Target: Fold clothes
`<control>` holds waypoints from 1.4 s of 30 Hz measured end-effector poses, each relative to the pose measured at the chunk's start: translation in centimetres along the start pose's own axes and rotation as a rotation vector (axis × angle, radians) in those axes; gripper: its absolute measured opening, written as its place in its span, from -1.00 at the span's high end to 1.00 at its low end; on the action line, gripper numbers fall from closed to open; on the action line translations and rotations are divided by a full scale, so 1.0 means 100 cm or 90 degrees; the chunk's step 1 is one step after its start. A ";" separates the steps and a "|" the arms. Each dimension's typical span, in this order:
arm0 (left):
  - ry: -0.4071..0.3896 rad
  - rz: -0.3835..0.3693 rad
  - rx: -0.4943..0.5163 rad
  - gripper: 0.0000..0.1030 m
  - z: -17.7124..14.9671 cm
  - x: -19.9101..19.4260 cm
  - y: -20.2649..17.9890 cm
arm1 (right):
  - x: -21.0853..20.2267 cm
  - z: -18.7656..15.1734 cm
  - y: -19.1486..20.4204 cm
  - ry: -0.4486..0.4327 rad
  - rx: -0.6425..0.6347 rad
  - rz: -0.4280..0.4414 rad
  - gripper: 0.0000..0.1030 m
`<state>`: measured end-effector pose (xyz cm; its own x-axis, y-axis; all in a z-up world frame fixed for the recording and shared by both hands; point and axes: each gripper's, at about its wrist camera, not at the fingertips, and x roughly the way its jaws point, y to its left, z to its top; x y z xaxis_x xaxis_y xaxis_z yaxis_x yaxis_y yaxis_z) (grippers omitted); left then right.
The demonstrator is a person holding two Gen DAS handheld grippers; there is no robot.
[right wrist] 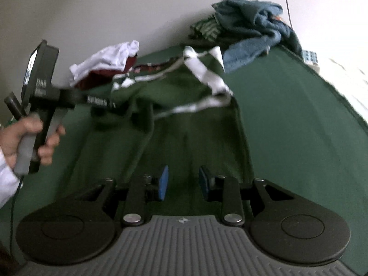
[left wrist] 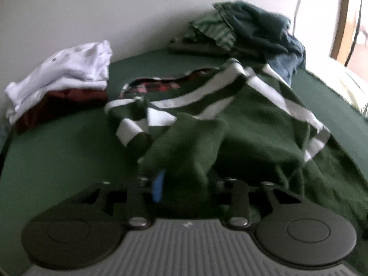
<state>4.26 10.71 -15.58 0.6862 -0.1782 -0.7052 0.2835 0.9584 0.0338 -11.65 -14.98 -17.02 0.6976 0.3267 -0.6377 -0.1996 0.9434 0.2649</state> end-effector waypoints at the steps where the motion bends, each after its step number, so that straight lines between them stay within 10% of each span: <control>1: -0.004 -0.004 -0.018 0.82 0.001 -0.003 0.007 | -0.001 -0.003 0.001 0.000 -0.001 -0.005 0.39; 10: -0.089 -0.025 -0.200 0.91 0.027 -0.053 0.066 | 0.003 0.007 -0.008 -0.022 0.037 0.051 0.39; 14: -0.124 0.005 -0.179 0.92 0.053 -0.069 0.071 | -0.003 0.010 -0.013 -0.019 0.006 0.084 0.39; 27: -0.172 -0.026 -0.163 0.92 0.116 -0.084 0.085 | -0.094 -0.055 -0.043 0.052 0.057 -0.060 0.37; 34: -0.149 -0.063 -0.146 0.92 0.133 -0.072 0.099 | -0.116 -0.103 -0.013 -0.001 0.152 -0.140 0.34; 42: -0.163 -0.060 -0.158 0.93 0.138 -0.077 0.115 | -0.111 -0.100 0.014 -0.067 0.148 -0.178 0.84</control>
<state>11.51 20.02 0.00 0.8187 -0.2887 -0.4963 0.2045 0.9543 -0.2178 -26.59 -16.73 -16.84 0.7724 0.0398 -0.6339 0.1616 0.9529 0.2566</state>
